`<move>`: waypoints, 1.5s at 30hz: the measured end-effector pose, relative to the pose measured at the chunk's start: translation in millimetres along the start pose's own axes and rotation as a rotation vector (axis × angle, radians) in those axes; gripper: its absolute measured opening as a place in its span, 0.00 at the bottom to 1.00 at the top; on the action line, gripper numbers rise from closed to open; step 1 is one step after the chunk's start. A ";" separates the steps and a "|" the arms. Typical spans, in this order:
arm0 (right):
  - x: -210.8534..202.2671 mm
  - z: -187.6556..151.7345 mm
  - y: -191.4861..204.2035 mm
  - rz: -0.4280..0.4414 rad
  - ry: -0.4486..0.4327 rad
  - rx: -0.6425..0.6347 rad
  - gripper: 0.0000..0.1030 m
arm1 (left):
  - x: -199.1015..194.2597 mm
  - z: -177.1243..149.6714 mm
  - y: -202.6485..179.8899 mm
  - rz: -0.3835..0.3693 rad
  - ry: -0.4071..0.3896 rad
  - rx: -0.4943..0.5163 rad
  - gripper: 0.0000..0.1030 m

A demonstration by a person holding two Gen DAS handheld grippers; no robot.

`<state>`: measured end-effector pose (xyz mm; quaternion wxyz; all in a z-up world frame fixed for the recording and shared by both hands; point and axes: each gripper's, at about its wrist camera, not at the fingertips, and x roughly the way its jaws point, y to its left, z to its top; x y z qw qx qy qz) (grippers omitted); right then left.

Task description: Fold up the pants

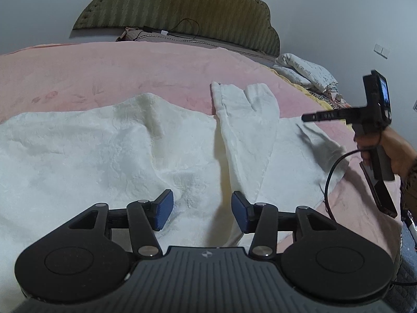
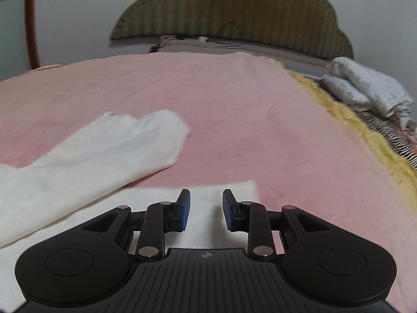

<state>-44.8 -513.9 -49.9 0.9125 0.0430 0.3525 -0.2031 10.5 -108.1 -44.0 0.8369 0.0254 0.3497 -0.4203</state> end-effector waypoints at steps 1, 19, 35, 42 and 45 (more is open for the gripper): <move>7.7 -4.6 2.6 -0.008 0.038 -0.026 0.26 | -0.2 0.0 1.3 -0.005 -0.002 -0.008 0.53; 72.5 75.8 185.3 0.005 -0.021 -0.355 0.76 | -0.1 -12.9 -2.9 -0.008 -0.067 0.048 0.61; 27.8 46.1 86.5 0.170 -0.133 0.188 0.10 | -8.6 -16.6 -1.6 -0.031 -0.109 0.050 0.62; -5.2 -0.5 23.5 0.210 -0.115 0.369 0.09 | -11.5 -18.1 -10.0 -0.076 -0.125 0.093 0.63; 0.1 -5.3 13.9 0.275 -0.122 0.425 0.10 | -9.1 -18.3 -12.3 -0.068 -0.121 0.105 0.64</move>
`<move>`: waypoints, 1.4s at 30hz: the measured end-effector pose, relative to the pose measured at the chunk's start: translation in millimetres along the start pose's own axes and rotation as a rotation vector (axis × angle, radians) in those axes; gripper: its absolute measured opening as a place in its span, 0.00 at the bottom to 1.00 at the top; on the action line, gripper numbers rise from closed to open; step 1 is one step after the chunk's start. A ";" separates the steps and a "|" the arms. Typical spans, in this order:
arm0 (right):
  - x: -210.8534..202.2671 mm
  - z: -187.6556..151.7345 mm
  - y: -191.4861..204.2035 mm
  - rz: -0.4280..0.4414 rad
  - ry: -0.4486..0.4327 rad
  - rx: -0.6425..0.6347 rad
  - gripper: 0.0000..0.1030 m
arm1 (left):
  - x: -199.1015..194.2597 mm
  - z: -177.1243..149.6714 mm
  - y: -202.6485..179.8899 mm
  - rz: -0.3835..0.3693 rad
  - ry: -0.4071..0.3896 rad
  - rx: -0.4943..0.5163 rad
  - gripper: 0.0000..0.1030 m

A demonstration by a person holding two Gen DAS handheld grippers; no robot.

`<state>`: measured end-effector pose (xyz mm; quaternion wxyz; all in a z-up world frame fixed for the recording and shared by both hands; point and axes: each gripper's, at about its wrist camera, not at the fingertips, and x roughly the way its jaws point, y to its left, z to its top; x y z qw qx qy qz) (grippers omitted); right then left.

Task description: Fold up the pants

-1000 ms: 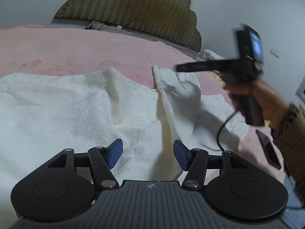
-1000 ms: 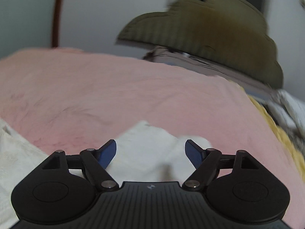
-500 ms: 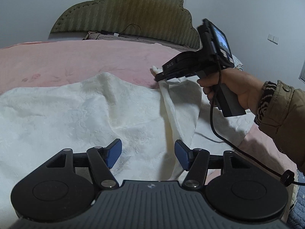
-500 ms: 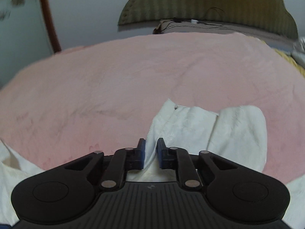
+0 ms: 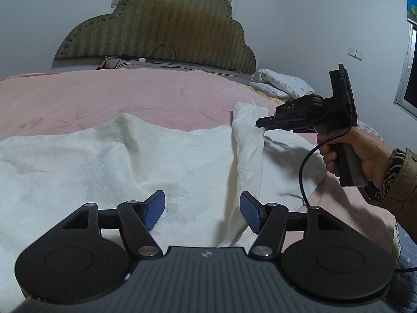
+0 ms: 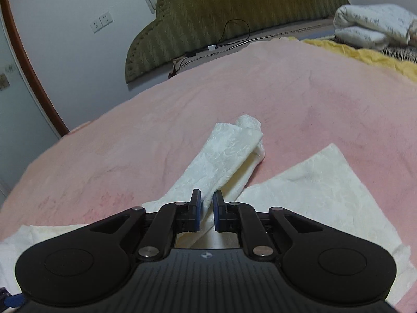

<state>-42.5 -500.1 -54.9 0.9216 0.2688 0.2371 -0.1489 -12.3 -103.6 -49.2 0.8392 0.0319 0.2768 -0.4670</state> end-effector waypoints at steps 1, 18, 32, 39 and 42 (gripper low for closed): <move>3.5 1.4 -0.9 0.024 -0.002 0.015 0.10 | 0.4 0.2 0.1 0.005 0.000 0.001 0.64; 72.8 36.1 -7.1 0.067 0.035 0.133 0.07 | -3.6 5.5 -10.2 0.110 0.014 0.022 0.65; -88.1 38.0 -29.6 0.186 -0.227 0.151 0.06 | 22.0 5.9 -97.4 0.123 0.011 0.439 0.51; -73.5 47.9 -27.7 0.132 -0.148 0.106 0.06 | 40.6 7.6 -90.2 0.240 0.051 0.377 0.06; -75.3 61.2 -15.8 0.139 -0.203 0.055 0.06 | 31.7 24.5 -91.9 0.352 -0.041 0.373 0.06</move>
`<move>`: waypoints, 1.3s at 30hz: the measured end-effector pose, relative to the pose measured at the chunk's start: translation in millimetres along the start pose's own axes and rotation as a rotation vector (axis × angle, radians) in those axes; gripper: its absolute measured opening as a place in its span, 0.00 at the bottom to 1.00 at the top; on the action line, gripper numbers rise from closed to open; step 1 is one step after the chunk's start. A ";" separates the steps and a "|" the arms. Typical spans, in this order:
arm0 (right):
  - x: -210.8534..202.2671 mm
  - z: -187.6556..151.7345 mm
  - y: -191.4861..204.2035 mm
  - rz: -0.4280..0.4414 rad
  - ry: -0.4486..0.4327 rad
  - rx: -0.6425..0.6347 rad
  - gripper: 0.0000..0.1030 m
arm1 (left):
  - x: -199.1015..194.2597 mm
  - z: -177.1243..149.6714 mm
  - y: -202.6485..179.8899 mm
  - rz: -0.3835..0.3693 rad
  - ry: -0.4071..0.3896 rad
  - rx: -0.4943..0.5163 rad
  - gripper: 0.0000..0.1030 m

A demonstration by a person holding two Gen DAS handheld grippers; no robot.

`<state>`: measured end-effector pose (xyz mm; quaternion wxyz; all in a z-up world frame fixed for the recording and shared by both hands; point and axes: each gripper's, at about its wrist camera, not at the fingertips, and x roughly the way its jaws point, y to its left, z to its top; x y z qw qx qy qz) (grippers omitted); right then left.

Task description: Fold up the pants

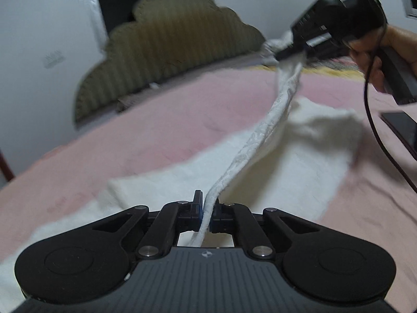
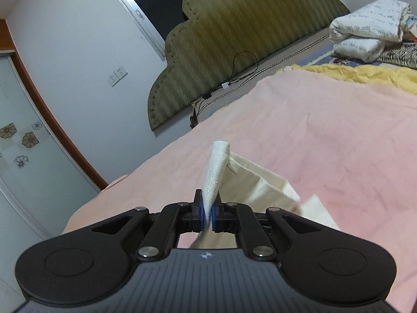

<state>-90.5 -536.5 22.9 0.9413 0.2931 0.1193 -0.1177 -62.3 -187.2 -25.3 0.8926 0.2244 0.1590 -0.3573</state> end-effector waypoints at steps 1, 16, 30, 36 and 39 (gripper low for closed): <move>-8.9 2.2 8.6 0.031 -0.059 -0.053 0.06 | -4.6 5.9 2.6 0.043 -0.033 -0.017 0.06; -40.5 -93.7 -76.1 -0.257 0.120 0.079 0.07 | -2.2 -22.7 -46.6 -0.031 0.028 0.159 0.13; -65.2 -74.8 -34.7 -0.573 -0.154 -0.130 0.24 | -1.7 -26.3 -42.7 -0.135 0.051 0.171 0.29; -23.5 -63.0 -2.6 -0.331 -0.014 -0.297 0.65 | -23.3 -20.0 -36.9 -0.253 -0.001 0.140 0.47; 19.3 -65.2 -8.3 -0.256 0.104 -0.254 0.65 | -26.3 -15.2 -26.9 -0.236 -0.015 0.095 0.49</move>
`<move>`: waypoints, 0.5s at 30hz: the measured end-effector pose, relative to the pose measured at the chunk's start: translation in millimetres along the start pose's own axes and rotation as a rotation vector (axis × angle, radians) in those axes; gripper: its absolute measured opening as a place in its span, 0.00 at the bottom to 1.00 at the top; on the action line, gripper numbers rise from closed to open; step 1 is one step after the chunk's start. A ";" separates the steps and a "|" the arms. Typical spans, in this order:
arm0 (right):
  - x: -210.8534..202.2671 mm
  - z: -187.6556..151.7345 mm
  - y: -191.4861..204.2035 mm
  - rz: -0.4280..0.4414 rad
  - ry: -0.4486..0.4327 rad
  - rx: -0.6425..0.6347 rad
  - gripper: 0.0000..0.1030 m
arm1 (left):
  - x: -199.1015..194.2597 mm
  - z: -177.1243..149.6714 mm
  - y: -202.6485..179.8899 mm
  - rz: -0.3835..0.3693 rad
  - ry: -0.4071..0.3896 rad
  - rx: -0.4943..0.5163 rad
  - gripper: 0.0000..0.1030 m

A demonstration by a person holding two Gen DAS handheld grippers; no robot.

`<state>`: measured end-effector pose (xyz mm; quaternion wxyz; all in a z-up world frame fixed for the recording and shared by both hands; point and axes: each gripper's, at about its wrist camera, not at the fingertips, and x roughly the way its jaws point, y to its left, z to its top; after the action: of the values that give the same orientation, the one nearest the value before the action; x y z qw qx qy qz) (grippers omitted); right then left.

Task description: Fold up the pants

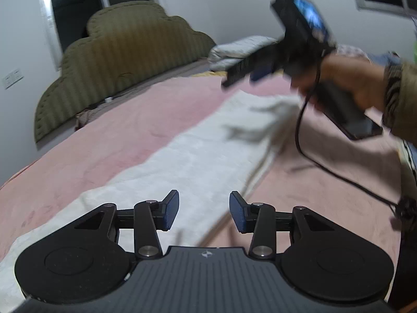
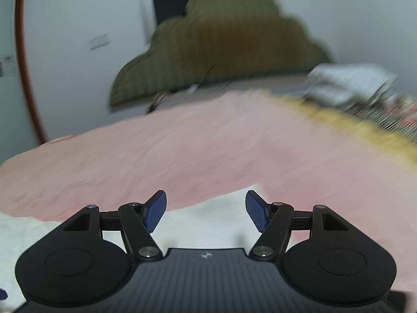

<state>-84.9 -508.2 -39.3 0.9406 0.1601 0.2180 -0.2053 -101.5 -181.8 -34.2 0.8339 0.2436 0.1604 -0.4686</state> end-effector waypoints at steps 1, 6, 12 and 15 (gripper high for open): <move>16.5 -0.8 -1.8 0.000 0.047 0.011 0.65 | 0.5 1.3 5.1 0.021 0.003 -0.021 0.50; 34.6 -5.6 -8.6 -0.124 0.084 0.042 0.65 | 12.8 -3.3 34.4 0.126 0.094 -0.125 0.50; -10.4 -18.5 45.4 0.031 0.062 -0.098 0.72 | 10.4 -2.5 76.8 0.270 0.112 -0.281 0.65; -9.2 -34.5 72.3 0.130 0.136 -0.185 0.72 | 19.0 -4.5 99.7 0.363 0.190 -0.355 0.69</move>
<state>-71.3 -429.3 -49.1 0.9456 0.1001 0.2887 -0.1117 -6.3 -148.6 -21.9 0.9152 0.1611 0.2714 -0.2507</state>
